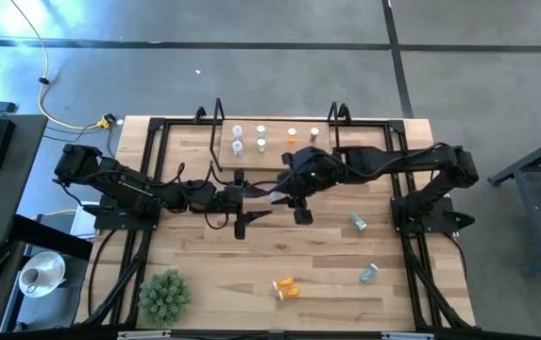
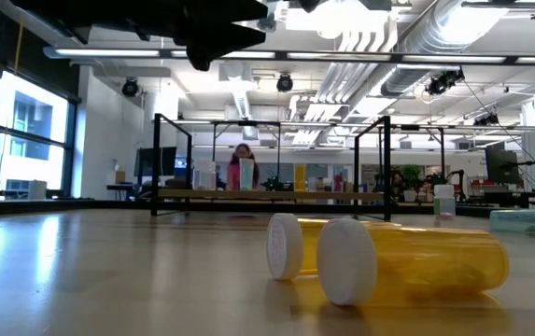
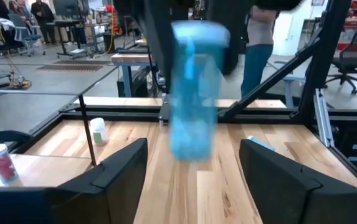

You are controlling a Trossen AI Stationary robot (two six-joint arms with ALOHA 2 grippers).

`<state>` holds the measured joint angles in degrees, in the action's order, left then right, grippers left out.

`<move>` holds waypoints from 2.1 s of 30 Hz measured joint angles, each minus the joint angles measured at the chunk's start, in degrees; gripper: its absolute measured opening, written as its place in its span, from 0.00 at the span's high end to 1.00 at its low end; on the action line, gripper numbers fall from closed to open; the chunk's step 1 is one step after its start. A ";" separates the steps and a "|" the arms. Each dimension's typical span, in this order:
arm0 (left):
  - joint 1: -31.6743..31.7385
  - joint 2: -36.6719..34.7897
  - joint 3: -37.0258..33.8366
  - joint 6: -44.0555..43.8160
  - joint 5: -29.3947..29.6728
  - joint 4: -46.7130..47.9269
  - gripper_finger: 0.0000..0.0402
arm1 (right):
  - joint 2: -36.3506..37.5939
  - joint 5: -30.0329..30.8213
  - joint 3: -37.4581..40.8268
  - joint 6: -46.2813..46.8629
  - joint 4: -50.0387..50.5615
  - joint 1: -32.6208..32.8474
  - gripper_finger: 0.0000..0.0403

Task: Pick and place medicine bottles onto shelf by color
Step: Put the top blue pill bottle on the shelf aligned with the other blue pill bottle

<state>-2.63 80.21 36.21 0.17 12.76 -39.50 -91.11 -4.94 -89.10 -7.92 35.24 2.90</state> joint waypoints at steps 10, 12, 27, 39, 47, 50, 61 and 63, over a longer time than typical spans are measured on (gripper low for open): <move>-0.02 -1.54 0.03 -0.26 -0.02 1.88 0.40 | 8.66 10.92 -0.04 0.73 1.75 -0.10 0.75; -0.02 -2.32 0.01 -1.10 -0.07 2.63 0.40 | 10.56 13.39 -0.04 1.68 2.14 -0.28 0.74; -1.13 -3.70 0.02 -0.51 -0.03 6.34 0.40 | 10.50 19.99 -0.09 6.11 9.40 -0.26 0.73; -1.60 -4.16 0.00 0.46 0.54 7.13 0.40 | 12.66 18.19 16.38 7.32 -1.72 -3.38 0.73; -1.55 -4.16 0.00 0.49 2.82 6.93 0.40 | 13.69 17.97 25.35 10.66 -9.47 -8.38 0.73; -1.55 -4.16 0.00 0.49 2.88 6.96 0.40 | 13.66 17.75 28.22 11.19 -15.05 -10.83 0.73; -1.53 -4.16 0.00 0.49 2.88 7.10 0.40 | 11.57 16.65 31.50 17.11 -20.03 -21.89 0.73; -1.53 -4.16 0.00 0.49 2.88 7.11 0.40 | 10.98 16.04 31.00 17.62 -20.12 -22.98 0.73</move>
<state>-4.16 76.05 36.21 0.67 15.64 -32.38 -80.13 11.10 -58.10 9.70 15.12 -20.08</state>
